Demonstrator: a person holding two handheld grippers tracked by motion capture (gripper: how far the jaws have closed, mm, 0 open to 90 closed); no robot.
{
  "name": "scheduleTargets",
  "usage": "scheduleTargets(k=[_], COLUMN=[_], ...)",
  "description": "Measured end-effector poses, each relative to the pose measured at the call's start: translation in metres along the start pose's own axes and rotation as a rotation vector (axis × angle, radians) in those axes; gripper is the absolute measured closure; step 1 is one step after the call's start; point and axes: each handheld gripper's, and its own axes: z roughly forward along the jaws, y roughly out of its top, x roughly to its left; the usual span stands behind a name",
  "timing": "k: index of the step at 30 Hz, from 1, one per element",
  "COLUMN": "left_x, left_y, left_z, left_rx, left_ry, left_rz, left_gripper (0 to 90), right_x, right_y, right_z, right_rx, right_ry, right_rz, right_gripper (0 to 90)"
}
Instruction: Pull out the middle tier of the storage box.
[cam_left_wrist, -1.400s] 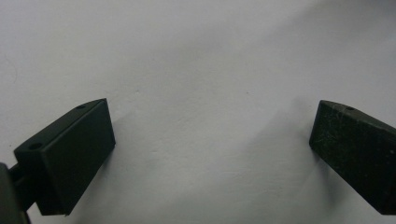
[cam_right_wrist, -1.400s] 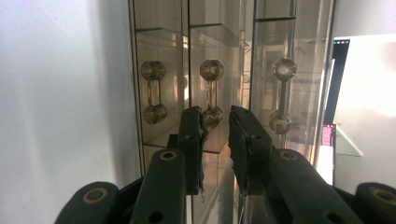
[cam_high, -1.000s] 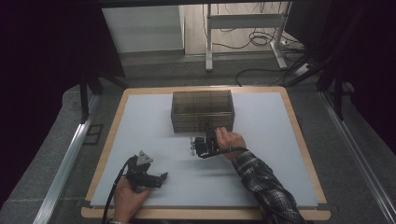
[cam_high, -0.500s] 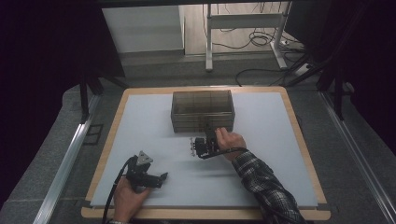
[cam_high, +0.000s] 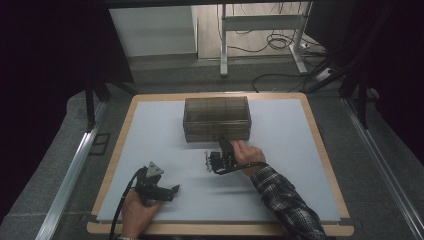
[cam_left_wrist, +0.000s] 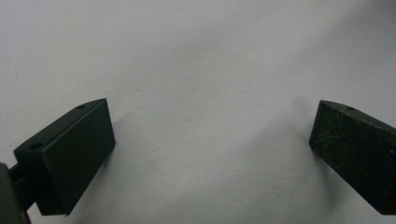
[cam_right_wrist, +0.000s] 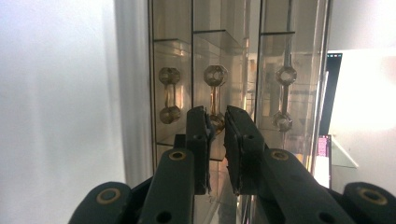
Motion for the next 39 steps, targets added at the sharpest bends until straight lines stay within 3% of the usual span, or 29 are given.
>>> scheduleTargets(k=[18, 23, 30, 39], left_x=[0.000, 0.000, 0.000, 0.000], left_y=[0.000, 0.000, 0.000, 0.000], left_z=[0.000, 0.000, 0.000, 0.000], left_rx=[0.000, 0.000, 0.000, -0.004], left_ry=[0.000, 0.000, 0.000, 0.001], left_rz=[0.000, 0.000, -0.001, -0.005], left_gripper=[0.0, 0.0, 0.0, 0.0], right_x=[0.002, -0.003, -0.012, -0.021], right_y=[0.000, -0.002, -0.006, -0.010], right_z=[-0.010, -0.013, -0.015, -0.016], right_rx=[-0.020, -0.034, -0.081, -0.119], right_ry=[0.013, 0.030, 0.109, 0.162], right_rz=[0.002, 0.037, 0.141, 0.206], right_gripper=[76.3, 73.9, 73.1, 72.5])
